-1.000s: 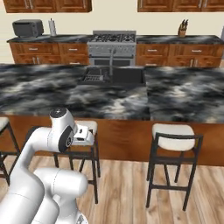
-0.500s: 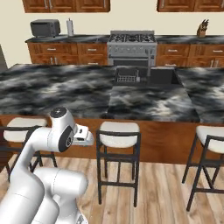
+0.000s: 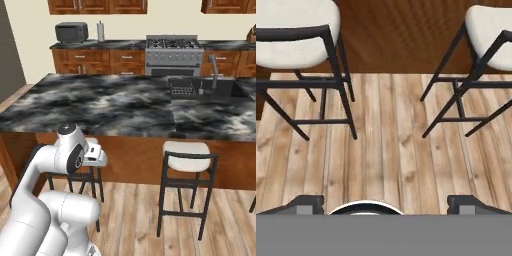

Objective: Take the fork and place it on the left side of the plate. Then take the spoon and place it on the right side of the plate. Make sure they're directly next to the plate.

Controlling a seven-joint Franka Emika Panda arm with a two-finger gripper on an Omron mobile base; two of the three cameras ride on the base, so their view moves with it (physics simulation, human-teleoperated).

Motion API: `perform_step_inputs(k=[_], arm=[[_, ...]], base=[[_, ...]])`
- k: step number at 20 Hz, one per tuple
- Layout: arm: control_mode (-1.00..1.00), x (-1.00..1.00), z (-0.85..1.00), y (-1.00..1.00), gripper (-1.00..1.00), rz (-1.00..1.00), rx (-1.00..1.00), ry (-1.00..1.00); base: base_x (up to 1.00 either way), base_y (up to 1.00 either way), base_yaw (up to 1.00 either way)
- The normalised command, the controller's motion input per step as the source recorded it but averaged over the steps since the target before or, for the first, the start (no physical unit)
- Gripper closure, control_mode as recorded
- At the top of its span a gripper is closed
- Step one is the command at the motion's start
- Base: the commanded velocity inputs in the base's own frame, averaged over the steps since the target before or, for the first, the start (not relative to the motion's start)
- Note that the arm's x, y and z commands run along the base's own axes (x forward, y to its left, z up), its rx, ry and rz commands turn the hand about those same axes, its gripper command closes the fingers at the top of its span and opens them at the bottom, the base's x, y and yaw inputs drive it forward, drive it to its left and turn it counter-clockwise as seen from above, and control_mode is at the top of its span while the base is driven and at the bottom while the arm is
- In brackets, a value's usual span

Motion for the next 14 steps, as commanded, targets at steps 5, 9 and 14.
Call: perform_step_inputs(k=[5, 9, 14], arm=[[1.00, 0.00, 0.00, 0.00, -1.00, 0.00, 0.00, 0.00], [1.00, 0.00, 0.00, 0.00, -1.00, 0.00, 0.00, 0.00], [1.00, 0.00, 0.00, 0.00, -1.00, 0.00, 0.00, 0.00]], base=[[0.07, 1.00, 0.00], [0.23, 1.00, 0.00], [0.32, 1.00, 0.00]])
